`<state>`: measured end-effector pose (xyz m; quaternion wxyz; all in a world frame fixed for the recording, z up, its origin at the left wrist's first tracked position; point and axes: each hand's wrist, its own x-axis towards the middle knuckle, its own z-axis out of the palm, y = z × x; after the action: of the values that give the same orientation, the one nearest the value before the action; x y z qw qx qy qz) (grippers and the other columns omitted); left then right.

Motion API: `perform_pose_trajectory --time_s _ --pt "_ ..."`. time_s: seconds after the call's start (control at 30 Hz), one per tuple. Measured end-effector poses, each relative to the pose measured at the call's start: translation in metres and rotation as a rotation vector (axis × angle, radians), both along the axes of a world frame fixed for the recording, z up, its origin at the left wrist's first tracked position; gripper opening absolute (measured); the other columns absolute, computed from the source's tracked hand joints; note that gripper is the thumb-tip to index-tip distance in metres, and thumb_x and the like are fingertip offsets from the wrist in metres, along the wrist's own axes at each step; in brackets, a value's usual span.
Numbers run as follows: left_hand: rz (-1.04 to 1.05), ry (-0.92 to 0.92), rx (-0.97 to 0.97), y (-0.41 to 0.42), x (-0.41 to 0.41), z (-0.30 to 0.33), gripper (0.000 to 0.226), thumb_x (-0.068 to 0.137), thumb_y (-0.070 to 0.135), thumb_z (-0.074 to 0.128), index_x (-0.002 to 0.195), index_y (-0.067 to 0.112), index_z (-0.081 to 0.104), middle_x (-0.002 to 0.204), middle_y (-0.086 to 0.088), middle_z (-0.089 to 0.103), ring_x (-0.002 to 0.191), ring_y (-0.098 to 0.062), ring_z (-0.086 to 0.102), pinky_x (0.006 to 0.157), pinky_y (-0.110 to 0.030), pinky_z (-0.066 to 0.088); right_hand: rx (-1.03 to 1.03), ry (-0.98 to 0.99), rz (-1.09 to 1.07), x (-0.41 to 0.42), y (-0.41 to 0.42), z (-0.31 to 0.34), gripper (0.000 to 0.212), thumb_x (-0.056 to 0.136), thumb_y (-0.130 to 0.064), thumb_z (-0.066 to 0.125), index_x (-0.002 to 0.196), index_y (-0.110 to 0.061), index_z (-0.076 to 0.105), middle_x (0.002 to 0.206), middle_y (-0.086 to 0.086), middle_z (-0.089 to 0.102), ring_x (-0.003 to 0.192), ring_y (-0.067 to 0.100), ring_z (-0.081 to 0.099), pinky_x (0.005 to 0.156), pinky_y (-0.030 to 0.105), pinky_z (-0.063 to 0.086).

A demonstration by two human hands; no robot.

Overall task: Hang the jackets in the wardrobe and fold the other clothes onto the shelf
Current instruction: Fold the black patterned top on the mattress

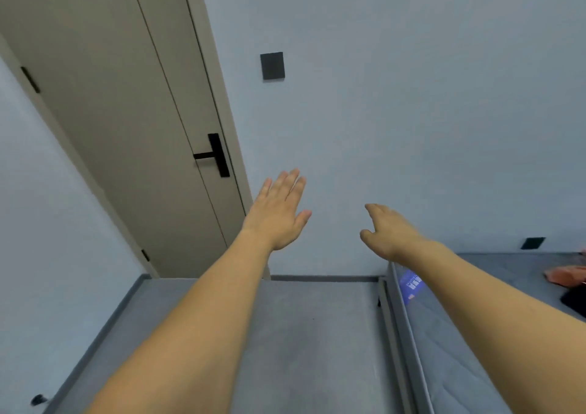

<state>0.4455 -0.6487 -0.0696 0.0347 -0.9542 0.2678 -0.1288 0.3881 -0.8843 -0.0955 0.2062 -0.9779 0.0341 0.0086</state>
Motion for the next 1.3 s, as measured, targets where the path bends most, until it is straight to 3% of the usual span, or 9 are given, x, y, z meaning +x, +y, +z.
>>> perform_pose_trajectory --time_s 0.17,0.33,0.47,0.67,0.9,1.0,1.1,1.3 --pt "-0.149 0.087 -0.019 -0.110 0.075 -0.025 0.068 0.104 0.047 0.024 0.158 0.014 -0.002 0.165 -0.002 -0.010 0.151 -0.019 -0.011 0.122 -0.041 -0.007 0.043 0.006 -0.188 0.034 -0.092 -0.019 0.064 0.097 -0.023 0.043 0.154 -0.007 0.019 0.160 0.011 0.022 0.146 0.026 0.022 0.116 0.035 0.020" --pt "-0.369 0.160 0.089 -0.240 0.104 -0.055 0.069 0.104 0.046 0.027 0.158 0.014 -0.001 0.165 -0.003 -0.009 0.152 -0.019 -0.007 0.123 -0.042 -0.004 0.086 0.075 -0.367 0.031 -0.196 -0.055 0.064 0.097 -0.022 0.045 0.154 -0.005 0.019 0.160 0.013 0.022 0.146 0.027 0.022 0.117 0.034 0.020" --pt "-0.469 0.181 0.108 -0.334 0.122 -0.071 0.069 0.104 0.046 0.028 0.158 0.015 0.000 0.166 -0.003 -0.007 0.152 -0.019 -0.006 0.123 -0.042 -0.003 0.110 0.062 -0.490 0.022 -0.280 -0.075 0.055 0.095 -0.020 0.049 0.146 -0.005 0.034 0.150 0.015 0.038 0.138 0.029 0.035 0.110 0.033 0.028" --pt "-0.611 0.219 0.155 -0.469 0.144 -0.098 0.069 0.103 0.044 0.029 0.158 0.014 -0.001 0.165 -0.003 -0.008 0.152 -0.019 -0.007 0.123 -0.042 -0.004 0.141 0.074 -0.687 0.002 -0.398 -0.105 0.039 0.090 -0.019 0.052 0.126 -0.003 0.050 0.133 0.018 0.051 0.123 0.037 0.048 0.102 0.043 0.040" --pt "-0.819 0.236 0.208 -0.628 0.159 -0.126 0.069 0.104 0.042 0.031 0.158 0.014 -0.001 0.165 -0.004 -0.007 0.152 -0.020 -0.006 0.123 -0.043 -0.003 0.189 0.118 -0.899 -0.022 -0.502 -0.143 0.048 0.091 -0.019 0.053 0.136 -0.005 0.046 0.141 0.015 0.048 0.126 0.033 0.047 0.105 0.043 0.039" --pt "-0.915 0.261 0.193 -0.700 0.167 -0.144 0.069 0.103 0.042 0.032 0.158 0.014 0.001 0.165 -0.005 -0.006 0.152 -0.021 -0.005 0.123 -0.043 -0.002 0.214 0.141 -1.022 -0.025 -0.552 -0.157 0.059 0.093 -0.020 0.053 0.147 -0.005 0.035 0.150 0.013 0.039 0.135 0.031 0.040 0.112 0.040 0.034" --pt "-1.002 0.293 0.204 -0.778 0.176 -0.177 0.070 0.102 0.041 0.035 0.158 0.014 0.003 0.165 -0.006 -0.002 0.152 -0.021 -0.002 0.123 -0.043 -0.001 0.223 0.114 -1.128 -0.022 -0.607 -0.183 0.052 0.091 -0.019 0.053 0.139 -0.004 0.043 0.145 0.013 0.045 0.131 0.031 0.044 0.107 0.039 0.038" --pt "-1.060 0.394 0.268 -0.905 0.163 -0.307 0.072 0.101 0.041 0.039 0.158 0.015 0.005 0.165 -0.004 -0.001 0.152 -0.020 -0.001 0.123 -0.043 0.002 0.222 0.198 -1.232 -0.037 -0.712 -0.285 0.065 0.093 -0.023 0.050 0.153 -0.010 0.027 0.160 0.006 0.023 0.146 0.025 0.025 0.118 0.037 0.027"
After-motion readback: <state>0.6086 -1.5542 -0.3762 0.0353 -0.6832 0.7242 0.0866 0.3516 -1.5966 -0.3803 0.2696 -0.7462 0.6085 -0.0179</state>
